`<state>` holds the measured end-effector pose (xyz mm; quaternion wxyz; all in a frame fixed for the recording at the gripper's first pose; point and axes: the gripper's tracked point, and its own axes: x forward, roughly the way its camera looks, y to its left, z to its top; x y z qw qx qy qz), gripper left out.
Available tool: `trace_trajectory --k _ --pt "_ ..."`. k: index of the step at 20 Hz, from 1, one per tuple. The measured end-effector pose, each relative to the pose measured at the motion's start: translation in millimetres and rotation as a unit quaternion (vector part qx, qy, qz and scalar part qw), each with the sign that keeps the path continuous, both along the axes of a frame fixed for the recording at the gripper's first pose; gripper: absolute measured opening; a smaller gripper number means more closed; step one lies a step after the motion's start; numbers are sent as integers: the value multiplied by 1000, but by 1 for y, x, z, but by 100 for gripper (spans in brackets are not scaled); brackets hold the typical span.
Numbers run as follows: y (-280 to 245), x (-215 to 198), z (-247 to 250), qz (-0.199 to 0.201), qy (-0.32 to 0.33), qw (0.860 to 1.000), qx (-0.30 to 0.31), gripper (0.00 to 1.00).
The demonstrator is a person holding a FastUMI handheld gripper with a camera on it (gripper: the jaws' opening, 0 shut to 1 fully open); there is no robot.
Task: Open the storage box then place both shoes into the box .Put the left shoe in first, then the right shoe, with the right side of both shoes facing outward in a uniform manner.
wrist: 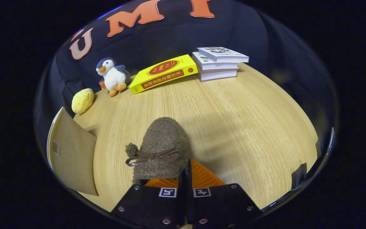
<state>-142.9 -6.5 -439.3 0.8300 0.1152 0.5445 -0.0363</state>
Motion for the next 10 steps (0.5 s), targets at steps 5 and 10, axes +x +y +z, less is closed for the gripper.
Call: trace_trajectory --k 5,10 --pt "22 21 62 22 -33 999 0 4" --pt "70 43 128 63 -68 996 3 4"
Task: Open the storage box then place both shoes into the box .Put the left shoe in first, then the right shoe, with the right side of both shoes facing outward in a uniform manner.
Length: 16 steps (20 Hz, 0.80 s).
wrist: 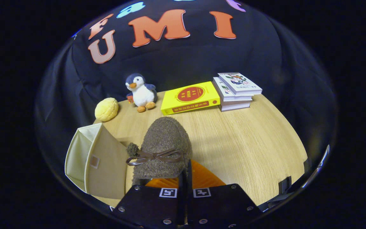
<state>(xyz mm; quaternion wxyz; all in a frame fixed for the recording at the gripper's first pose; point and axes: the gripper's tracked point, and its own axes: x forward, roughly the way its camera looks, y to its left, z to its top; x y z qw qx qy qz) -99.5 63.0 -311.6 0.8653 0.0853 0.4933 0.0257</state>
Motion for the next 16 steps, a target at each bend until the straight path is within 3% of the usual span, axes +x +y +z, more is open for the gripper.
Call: trace_trajectory --k 8,16 --pt "113 22 63 72 -29 997 29 4" --pt "222 17 63 117 -7 992 56 4"
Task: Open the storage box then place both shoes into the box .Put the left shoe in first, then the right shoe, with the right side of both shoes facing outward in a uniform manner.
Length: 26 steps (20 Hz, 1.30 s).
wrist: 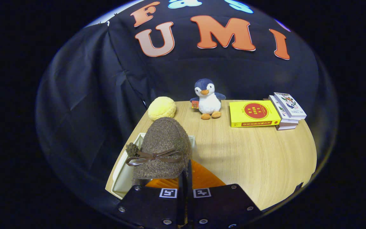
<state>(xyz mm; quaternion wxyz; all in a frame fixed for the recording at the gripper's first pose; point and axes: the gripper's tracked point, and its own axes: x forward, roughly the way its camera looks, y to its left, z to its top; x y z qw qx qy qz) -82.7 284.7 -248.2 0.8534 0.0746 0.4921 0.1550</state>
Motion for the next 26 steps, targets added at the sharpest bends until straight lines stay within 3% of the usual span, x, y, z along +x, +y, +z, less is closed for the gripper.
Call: trace_trajectory --k 6,12,16,20,23,26 --pt "30 -14 -30 0 43 999 -28 9" --pt "22 -33 -25 4 87 996 -5 41" --pt "2 -11 13 2 41 999 34 52" --pt "-32 12 59 2 -38 998 47 71" --pt "-66 29 85 -3 -94 994 50 83" --pt "-97 43 114 -13 -142 988 66 90"
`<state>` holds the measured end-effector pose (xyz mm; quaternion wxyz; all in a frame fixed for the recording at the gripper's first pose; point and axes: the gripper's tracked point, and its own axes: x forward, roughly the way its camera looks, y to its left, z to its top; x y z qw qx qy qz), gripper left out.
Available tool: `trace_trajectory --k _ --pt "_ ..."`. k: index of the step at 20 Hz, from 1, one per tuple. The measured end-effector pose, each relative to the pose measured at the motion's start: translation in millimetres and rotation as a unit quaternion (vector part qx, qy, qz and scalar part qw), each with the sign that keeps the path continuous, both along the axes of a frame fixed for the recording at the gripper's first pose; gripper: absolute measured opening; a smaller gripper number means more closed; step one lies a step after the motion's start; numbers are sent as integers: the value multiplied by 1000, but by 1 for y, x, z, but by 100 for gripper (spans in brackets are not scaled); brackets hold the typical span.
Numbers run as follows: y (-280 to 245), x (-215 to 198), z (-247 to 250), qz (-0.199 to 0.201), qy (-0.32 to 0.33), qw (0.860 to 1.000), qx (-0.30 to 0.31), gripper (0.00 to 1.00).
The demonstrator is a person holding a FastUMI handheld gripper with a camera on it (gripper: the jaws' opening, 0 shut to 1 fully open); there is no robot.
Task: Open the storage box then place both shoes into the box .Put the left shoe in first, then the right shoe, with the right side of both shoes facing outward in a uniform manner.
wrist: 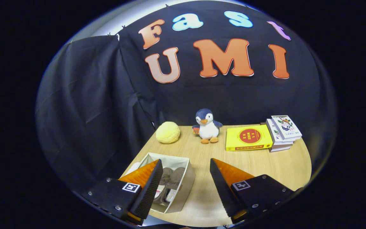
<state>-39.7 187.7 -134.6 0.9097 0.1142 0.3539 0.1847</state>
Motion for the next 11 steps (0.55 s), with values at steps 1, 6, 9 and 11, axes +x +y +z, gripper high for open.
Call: trace_trajectory --k 1,6,9,11 --pt "-13 5 10 -8 -20 1000 1 92" --pt "-82 27 50 -42 -120 992 -20 94" --pt "-118 35 67 -65 -166 984 -25 95" --pt "-141 38 75 -79 -191 978 -32 95"
